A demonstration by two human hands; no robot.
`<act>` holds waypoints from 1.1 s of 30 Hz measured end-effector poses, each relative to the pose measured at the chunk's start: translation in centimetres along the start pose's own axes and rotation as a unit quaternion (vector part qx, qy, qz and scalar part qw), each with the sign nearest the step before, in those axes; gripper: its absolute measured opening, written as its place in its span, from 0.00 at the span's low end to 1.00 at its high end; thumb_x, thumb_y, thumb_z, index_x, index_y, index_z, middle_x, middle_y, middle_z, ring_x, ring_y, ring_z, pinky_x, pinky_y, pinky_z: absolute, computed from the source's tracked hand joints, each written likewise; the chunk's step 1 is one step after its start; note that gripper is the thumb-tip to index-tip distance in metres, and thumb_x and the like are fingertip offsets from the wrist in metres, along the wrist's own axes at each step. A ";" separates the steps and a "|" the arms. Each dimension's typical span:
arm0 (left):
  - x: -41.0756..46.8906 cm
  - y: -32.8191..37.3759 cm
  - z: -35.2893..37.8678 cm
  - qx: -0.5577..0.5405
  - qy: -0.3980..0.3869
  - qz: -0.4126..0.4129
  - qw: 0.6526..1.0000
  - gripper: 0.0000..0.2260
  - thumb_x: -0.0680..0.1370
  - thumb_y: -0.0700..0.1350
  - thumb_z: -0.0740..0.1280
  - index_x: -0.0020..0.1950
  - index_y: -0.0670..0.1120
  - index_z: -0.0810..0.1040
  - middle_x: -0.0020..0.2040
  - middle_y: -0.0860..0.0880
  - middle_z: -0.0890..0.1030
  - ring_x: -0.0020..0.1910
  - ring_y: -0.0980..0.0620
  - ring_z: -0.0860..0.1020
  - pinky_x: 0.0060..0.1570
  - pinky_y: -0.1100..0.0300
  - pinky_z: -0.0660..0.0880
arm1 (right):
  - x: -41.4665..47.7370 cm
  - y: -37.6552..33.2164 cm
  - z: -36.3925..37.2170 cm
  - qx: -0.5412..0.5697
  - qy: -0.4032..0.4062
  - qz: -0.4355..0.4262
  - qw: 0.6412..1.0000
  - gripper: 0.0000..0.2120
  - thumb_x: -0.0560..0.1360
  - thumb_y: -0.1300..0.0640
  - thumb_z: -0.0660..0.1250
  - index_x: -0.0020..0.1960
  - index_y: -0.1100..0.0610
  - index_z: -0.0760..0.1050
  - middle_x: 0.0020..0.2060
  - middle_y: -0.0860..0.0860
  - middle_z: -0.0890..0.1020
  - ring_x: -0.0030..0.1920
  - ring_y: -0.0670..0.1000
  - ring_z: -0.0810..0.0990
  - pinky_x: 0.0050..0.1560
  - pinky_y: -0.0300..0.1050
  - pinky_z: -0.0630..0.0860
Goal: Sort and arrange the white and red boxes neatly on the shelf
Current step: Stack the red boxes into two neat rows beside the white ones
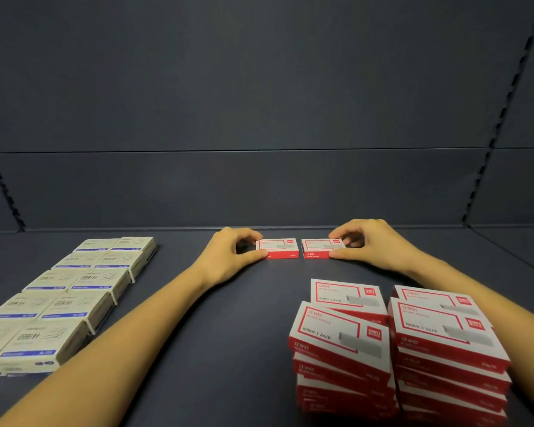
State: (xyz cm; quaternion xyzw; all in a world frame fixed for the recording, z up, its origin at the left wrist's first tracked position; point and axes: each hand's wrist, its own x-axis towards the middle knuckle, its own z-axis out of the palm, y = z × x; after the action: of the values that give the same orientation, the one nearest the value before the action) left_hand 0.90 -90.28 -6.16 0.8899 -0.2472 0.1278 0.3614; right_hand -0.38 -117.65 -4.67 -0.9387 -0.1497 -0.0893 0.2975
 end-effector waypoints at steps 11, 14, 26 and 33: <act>-0.2 0.6 0.3 0.025 -0.034 0.011 0.999 0.12 0.76 0.46 0.66 0.57 0.45 0.78 0.55 0.50 0.80 0.53 0.54 0.76 0.51 0.69 0.69 | 0.0 0.1 0.4 0.027 0.010 0.002 1.000 0.17 0.69 0.50 0.72 0.55 0.53 0.79 0.50 0.47 0.81 0.45 0.44 0.79 0.45 0.32 0.75; -0.7 1.4 0.0 0.057 -0.026 -0.009 0.998 0.17 0.77 0.49 0.64 0.64 0.46 0.73 0.62 0.51 0.75 0.61 0.54 0.70 0.57 0.67 0.63 | -0.8 0.0 -0.7 0.027 -0.002 0.005 1.000 0.17 0.70 0.50 0.71 0.57 0.52 0.77 0.53 0.47 0.79 0.48 0.43 0.78 0.45 0.30 0.73; -8.2 9.2 -3.8 -0.179 -0.203 0.084 0.959 0.15 0.69 0.52 0.69 0.54 0.52 0.80 0.53 0.51 0.81 0.55 0.52 0.79 0.57 0.64 0.74 | -11.2 -5.6 -8.4 0.027 0.004 -0.089 0.996 0.15 0.69 0.35 0.63 0.50 0.41 0.79 0.48 0.38 0.82 0.51 0.40 0.80 0.52 0.38 0.76; -9.2 9.6 -3.3 -0.167 -0.188 0.105 0.962 0.14 0.67 0.50 0.72 0.52 0.54 0.80 0.51 0.53 0.81 0.53 0.51 0.79 0.55 0.62 0.75 | -16.0 -6.1 -9.1 -0.080 -0.055 -0.104 0.990 0.29 0.57 0.23 0.63 0.53 0.34 0.74 0.48 0.35 0.80 0.49 0.41 0.78 0.42 0.37 0.76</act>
State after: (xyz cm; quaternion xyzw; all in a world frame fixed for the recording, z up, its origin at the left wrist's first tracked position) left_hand -12.16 -90.71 -2.00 0.7940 -0.4206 -0.0480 0.4363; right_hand -18.21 -121.90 1.85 -0.9423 -0.2550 -0.0800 0.2017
